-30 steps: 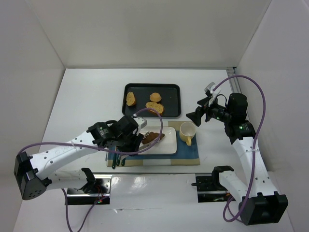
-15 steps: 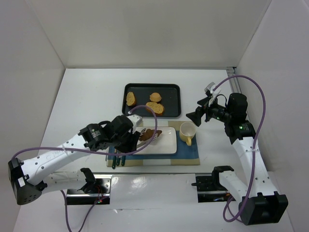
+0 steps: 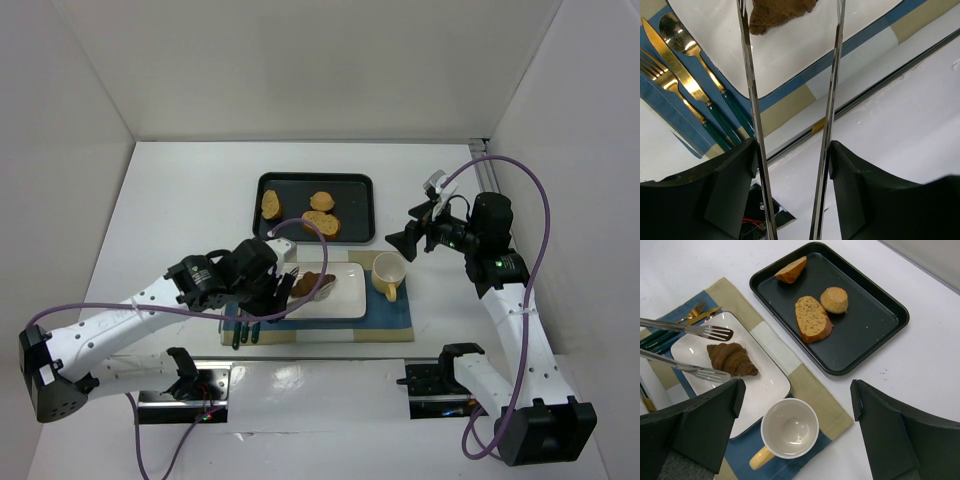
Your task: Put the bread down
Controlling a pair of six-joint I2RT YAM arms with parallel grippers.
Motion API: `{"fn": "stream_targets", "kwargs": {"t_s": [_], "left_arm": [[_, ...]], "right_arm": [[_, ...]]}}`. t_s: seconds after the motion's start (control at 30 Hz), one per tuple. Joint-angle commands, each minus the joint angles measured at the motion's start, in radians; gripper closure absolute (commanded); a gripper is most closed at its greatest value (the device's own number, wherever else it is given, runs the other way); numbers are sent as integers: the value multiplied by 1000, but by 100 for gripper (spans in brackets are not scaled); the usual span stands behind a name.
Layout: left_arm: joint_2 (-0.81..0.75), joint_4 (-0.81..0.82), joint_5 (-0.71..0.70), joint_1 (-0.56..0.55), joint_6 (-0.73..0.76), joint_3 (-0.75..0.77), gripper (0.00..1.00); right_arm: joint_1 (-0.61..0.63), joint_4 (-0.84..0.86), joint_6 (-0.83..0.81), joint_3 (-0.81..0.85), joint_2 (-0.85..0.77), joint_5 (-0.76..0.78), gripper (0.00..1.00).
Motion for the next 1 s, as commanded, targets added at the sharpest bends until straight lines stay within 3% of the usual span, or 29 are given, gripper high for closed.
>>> {"fn": "stream_targets", "kwargs": {"t_s": [0.0,0.2,0.37,0.5,0.6,0.7,0.83,0.97], "left_arm": [[-11,29,1,-2,-2,6,28],[-63,-7,-81,-2,-13,90,28],[-91,-16,-129,96,22,207,28],[-91,36,-172,261,86,193,29],[-60,149,-181,453,109,95,30],[29,246,-143,714,119,26,30],[138,369,-132,855,82,-49,32],[273,406,-143,913,73,-59,32]], "right_arm": [[-4,12,-13,29,-10,3,0],[-4,12,-13,29,-10,3,0],[-4,12,-13,29,-10,3,0],[-4,12,-13,29,-19,-6,0],[-4,12,-13,29,-19,-6,0],[-4,2,-13,29,-19,-15,0],[-4,2,-13,29,-19,-15,0],[-4,2,-13,29,-19,-25,0]]}}
